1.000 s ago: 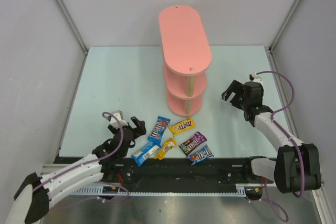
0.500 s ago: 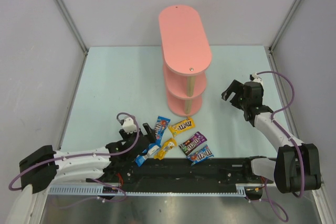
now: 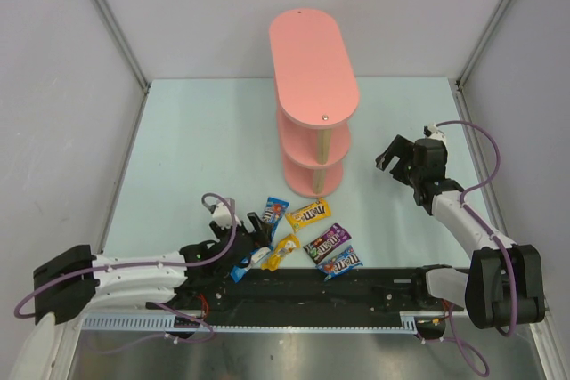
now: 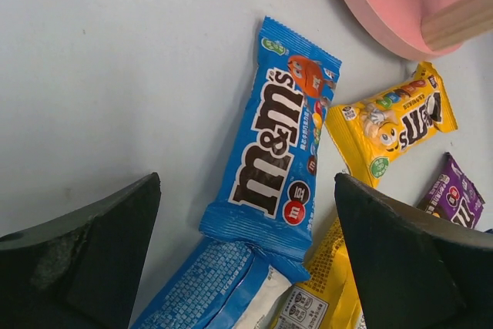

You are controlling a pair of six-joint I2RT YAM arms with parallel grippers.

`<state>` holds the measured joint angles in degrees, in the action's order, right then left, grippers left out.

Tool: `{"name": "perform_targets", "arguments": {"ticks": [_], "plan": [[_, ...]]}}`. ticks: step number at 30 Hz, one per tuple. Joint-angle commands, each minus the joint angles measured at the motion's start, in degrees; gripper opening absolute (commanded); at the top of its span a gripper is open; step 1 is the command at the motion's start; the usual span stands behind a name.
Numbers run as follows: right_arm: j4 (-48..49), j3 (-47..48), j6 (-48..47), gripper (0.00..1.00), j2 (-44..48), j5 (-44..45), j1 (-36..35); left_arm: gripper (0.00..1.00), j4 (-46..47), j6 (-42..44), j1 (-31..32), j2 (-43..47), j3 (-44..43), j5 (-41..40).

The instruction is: Place and organize the candy bags onto the shelf

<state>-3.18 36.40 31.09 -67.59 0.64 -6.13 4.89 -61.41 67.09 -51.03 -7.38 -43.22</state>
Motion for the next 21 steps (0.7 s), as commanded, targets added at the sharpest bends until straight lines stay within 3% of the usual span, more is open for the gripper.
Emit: {"name": "perform_targets", "arguments": {"ticks": [1,7,11,16,18,21], "plan": [[1.07,-0.28,0.46,1.00,0.80,0.06,0.07,1.00,4.34,0.85,1.02,-2.49,-0.18,2.26],[0.90,-0.28,0.37,1.00,1.06,-0.03,0.15,0.91,6.72,-2.04,1.99,-5.40,0.17,3.41],[1.07,-0.28,0.37,1.00,0.97,-0.03,0.15,0.70,7.77,-2.40,2.43,-5.40,0.52,3.50],[1.25,-0.37,0.37,1.00,0.80,-1.44,0.24,0.54,8.04,-1.70,2.70,-3.30,1.31,3.23],[1.25,-0.28,0.46,1.00,0.80,-1.52,0.24,0.40,7.77,-1.79,2.61,-1.72,1.57,2.79],[1.42,-0.28,0.46,1.00,0.71,-1.61,0.33,0.34,7.42,-0.82,2.70,1.00,2.45,2.36]]}}
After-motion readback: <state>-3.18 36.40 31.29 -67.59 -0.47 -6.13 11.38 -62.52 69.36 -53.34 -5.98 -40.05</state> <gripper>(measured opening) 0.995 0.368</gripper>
